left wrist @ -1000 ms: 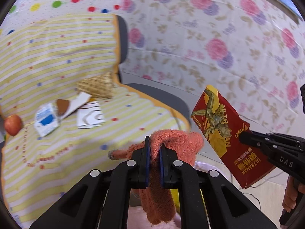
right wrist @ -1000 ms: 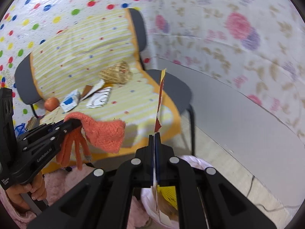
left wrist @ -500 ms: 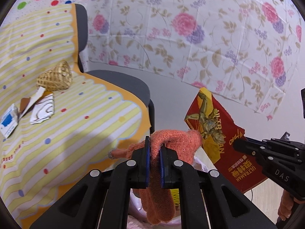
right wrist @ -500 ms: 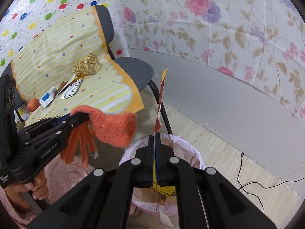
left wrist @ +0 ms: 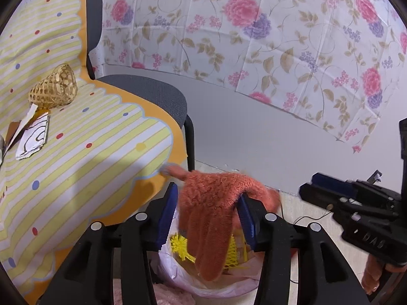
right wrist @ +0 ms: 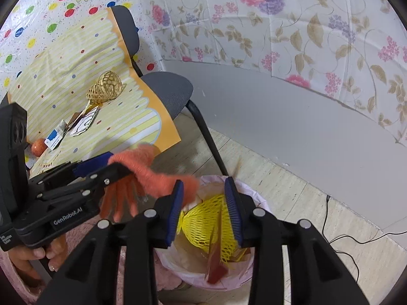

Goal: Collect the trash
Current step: 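Open the right gripper to drop the paper while the left gripper releases the glove into the bin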

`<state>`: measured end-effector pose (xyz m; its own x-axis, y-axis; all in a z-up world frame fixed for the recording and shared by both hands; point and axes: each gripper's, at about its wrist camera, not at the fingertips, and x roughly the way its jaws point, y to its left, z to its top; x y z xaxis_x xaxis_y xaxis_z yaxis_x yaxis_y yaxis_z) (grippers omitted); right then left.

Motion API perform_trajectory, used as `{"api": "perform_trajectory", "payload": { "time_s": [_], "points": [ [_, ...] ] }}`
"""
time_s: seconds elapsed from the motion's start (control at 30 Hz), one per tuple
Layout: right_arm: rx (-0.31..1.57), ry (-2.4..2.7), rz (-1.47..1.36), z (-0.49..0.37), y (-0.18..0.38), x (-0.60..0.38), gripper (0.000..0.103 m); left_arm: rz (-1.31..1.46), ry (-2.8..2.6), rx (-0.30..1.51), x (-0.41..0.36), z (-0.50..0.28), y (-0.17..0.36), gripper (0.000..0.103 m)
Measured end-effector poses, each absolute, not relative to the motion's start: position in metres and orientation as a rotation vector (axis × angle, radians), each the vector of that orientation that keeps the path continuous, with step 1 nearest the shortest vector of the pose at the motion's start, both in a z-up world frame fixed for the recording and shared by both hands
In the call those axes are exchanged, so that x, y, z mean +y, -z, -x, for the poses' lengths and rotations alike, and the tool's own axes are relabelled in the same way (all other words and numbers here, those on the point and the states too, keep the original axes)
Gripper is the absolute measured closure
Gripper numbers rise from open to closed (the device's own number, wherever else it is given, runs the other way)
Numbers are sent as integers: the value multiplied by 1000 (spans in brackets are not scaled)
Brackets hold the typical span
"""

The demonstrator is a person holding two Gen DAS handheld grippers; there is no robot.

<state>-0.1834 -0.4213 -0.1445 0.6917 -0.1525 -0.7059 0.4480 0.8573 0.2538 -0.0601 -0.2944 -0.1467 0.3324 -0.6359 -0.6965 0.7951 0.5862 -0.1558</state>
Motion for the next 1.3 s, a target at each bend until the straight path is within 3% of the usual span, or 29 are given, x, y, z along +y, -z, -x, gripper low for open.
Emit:
{"api": "perform_trajectory", "payload": {
  "time_s": [0.17, 0.43, 0.47, 0.6, 0.67, 1.3],
  "points": [
    [692, 363, -424, 192, 128, -423, 70, -217, 954, 777, -288, 63, 139, 42],
    [655, 381, -413, 203, 113, -425, 70, -233, 956, 764, -293, 68, 134, 46],
    [653, 383, -413, 205, 112, -425, 70, -264, 945, 761, -295, 70, 136, 47],
    [647, 390, -410, 206, 109, -427, 70, -303, 964, 818, -303, 71, 144, 85],
    [646, 386, -414, 207, 109, -429, 70, -285, 978, 823, -303, 71, 144, 93],
    [689, 159, -390, 181, 120, -405, 69, -184, 1125, 686, -289, 71, 87, 95]
  ]
}}
